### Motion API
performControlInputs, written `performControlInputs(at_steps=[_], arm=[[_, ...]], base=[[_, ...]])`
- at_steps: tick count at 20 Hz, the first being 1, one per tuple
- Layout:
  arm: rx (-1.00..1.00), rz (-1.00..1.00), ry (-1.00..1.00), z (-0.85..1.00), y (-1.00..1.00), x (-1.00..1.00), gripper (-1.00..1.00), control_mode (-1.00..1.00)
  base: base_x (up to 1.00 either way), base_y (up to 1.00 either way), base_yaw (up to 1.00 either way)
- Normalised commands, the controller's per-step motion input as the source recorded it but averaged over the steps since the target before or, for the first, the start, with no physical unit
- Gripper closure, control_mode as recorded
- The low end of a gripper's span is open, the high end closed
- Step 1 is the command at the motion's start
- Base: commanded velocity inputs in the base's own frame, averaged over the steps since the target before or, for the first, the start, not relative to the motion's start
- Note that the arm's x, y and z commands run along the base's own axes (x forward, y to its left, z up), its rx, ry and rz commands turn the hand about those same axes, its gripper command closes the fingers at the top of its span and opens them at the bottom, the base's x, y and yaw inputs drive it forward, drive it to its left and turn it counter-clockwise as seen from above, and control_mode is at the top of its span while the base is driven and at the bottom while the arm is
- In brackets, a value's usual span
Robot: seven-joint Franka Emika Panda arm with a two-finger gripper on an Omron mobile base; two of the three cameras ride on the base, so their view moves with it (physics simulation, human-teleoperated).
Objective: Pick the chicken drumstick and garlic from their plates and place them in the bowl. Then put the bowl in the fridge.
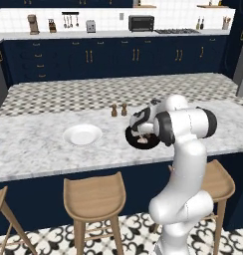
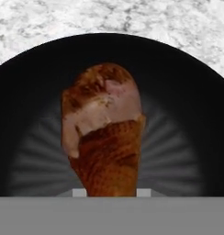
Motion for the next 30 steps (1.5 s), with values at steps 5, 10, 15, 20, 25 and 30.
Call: performControlInputs(at_steps=[5,10,15,20,25,30], arm=[[0.00,0.00,0.02,-0.25,0.19,0.20,-1.00,-1.00],[0.00,0.00,0.00,0.00,0.05,0.01,-1.00,-1.00],[0.00,-0.14,-0.15,0.40,-0.05,-0.42,-1.00,-1.00],[0.00,-0.27,-0.02,0.54,-0.41,-0.53,-1.00,-1.00],[0.02,-0.33,0.03,0.21,-0.69,-0.34,-1.00,-1.00],[0.23,-0.17,0.03,0.19,-0.30,-0.72,-1.00,-1.00]], base=[[0.00,0.00,0.00],[0.00,0.00,0.00],[0.00,0.00,0.00],[0.00,0.00,0.00],[0.00,0.00,0.00],[0.00,0.00,0.00]])
